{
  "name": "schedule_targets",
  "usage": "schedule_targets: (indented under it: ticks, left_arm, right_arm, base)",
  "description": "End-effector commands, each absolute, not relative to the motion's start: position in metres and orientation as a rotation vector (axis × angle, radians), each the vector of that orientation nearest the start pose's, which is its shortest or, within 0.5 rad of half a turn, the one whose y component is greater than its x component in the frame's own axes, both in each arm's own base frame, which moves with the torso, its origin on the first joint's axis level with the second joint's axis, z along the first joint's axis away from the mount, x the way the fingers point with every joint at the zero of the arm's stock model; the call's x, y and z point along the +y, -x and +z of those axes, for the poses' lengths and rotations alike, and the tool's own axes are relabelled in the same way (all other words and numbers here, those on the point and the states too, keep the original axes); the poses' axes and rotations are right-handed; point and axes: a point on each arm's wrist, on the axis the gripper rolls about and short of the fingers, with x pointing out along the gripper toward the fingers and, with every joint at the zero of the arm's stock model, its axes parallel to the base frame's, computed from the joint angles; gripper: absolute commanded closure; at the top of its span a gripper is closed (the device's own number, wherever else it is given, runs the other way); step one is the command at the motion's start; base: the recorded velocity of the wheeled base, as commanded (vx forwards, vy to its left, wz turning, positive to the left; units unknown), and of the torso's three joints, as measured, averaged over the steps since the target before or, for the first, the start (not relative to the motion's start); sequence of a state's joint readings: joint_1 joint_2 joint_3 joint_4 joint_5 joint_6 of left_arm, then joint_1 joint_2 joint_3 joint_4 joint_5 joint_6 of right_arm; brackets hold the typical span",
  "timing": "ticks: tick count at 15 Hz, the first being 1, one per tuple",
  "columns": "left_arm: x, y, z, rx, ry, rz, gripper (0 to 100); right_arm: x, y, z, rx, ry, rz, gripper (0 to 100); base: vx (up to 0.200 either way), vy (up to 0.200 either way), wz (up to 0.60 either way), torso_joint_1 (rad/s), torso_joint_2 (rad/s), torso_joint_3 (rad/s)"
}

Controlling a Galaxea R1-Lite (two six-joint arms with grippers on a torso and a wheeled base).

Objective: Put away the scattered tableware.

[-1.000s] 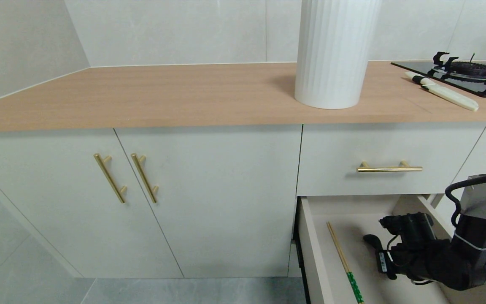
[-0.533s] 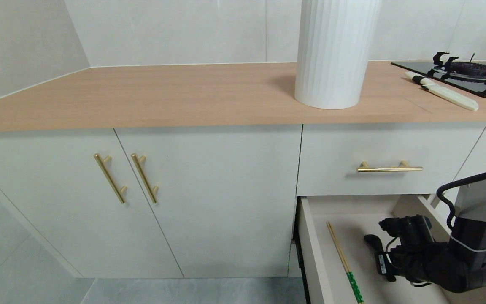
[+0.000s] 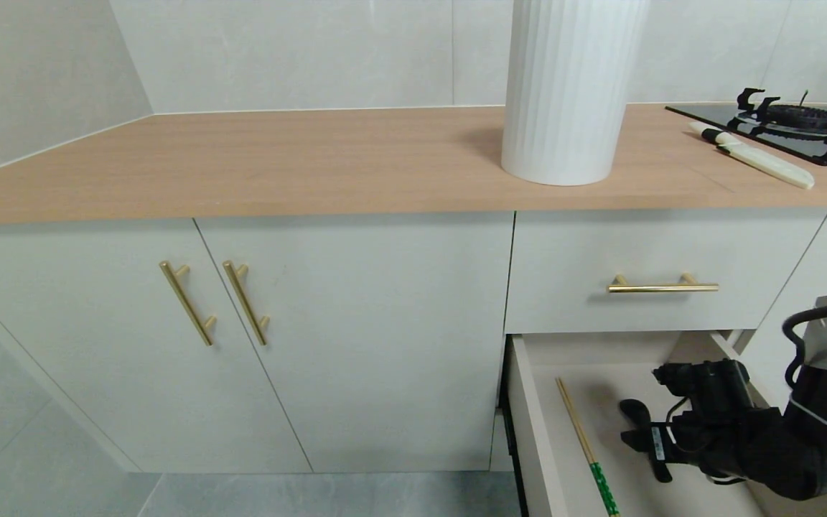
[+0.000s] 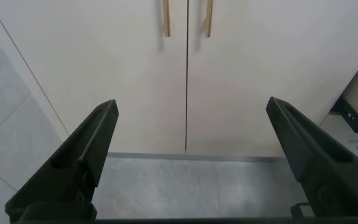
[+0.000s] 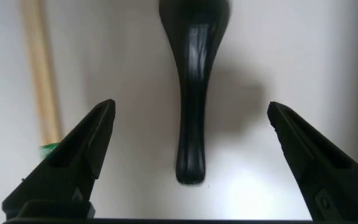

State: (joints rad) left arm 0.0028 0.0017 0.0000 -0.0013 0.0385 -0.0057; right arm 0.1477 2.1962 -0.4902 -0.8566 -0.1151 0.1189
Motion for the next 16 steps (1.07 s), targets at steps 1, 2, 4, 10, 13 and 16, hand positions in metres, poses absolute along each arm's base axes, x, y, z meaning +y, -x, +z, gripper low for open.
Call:
schedule_targets:
  ticks: [1,2,4,10,13,16]
  left_arm:
    - [0.001,0.023,0.076,0.001,0.006,0.041,0]
    - [0.001,0.023,0.076,0.001,0.006,0.041,0]
    - [0.001,0.023,0.076,0.001,0.006,0.043,0]
    - [0.001,0.023,0.076,0.001,0.006,0.041,0]
    - [0.001,0.023,0.076,0.004,-0.023,0.041,0]
    - [0.001,0.023,0.076,0.002,-0.002,0.041,0]
  right_arm:
    - [0.039,-0.278,0.028,0.741,-0.014,-0.011,0]
    - [0.038,-0.273,0.041,0.730,-0.015,-0.012,0]
    - [0.036,-0.259,0.082,0.695,-0.019,-0.009,0]
    - [0.037,-0.205,0.172,0.796,-0.026,0.038,0]
    - [0.032,-0.200,0.172,0.824,-0.035,0.023,0]
    - [0.037,-0.196,0.173,0.838,-0.023,0.046,0]
  base:
    - [0.000,0.000,0.00,0.000,0.00,0.000]
    - [0.000,0.000,0.00,0.000,0.00,0.000]
    - [0.000,0.000,0.00,0.000,0.00,0.000]
    - [0.000,0.000,0.00,0.000,0.00,0.000]
    - [0.000,0.000,0.00,0.000,0.00,0.000]
    - [-0.067,0.000,0.00,0.001,0.00,0.002]
